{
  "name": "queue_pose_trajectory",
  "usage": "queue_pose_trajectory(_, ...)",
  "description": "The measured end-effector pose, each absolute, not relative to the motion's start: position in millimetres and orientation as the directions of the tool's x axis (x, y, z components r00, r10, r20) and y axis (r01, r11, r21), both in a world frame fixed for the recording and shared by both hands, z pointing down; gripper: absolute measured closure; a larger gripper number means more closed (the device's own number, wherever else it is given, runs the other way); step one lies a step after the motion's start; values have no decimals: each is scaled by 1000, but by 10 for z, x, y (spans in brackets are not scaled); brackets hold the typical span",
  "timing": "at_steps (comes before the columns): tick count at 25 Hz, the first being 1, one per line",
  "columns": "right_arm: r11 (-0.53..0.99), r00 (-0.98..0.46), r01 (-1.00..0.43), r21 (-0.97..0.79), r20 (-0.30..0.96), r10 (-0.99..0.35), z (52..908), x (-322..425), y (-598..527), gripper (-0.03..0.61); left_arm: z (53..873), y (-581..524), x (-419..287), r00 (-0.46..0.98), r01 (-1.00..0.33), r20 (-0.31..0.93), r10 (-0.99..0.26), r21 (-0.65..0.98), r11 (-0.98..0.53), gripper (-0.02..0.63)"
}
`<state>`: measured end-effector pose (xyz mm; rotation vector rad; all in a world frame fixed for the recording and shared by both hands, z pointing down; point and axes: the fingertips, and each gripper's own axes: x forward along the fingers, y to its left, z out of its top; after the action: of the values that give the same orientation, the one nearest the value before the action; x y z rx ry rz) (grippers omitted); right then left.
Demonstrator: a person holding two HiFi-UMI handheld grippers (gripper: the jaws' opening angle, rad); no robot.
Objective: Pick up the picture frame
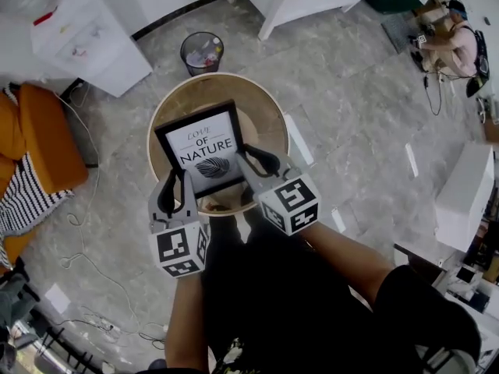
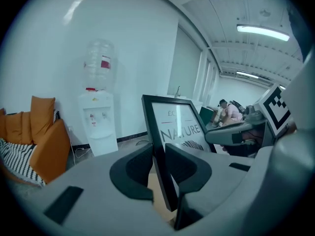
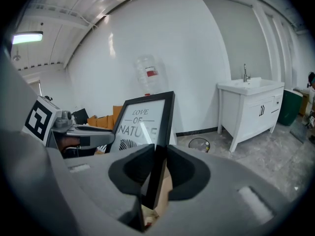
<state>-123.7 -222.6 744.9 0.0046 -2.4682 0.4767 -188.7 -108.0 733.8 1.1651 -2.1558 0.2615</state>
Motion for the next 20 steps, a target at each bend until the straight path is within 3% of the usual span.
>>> queue_pose_trajectory(7,946,-864,-100,-308,499,71,6628,-1310,-2417,506,6506,-1269,-1967,-437,-814,554,-709,92,574,523)
queue_pose_trajectory(20,968,-929,-97,-232,369,-5,5973,-1326,-2524,506,5830,-1378,-2001,-509,-823,402,-761,33,567,528)
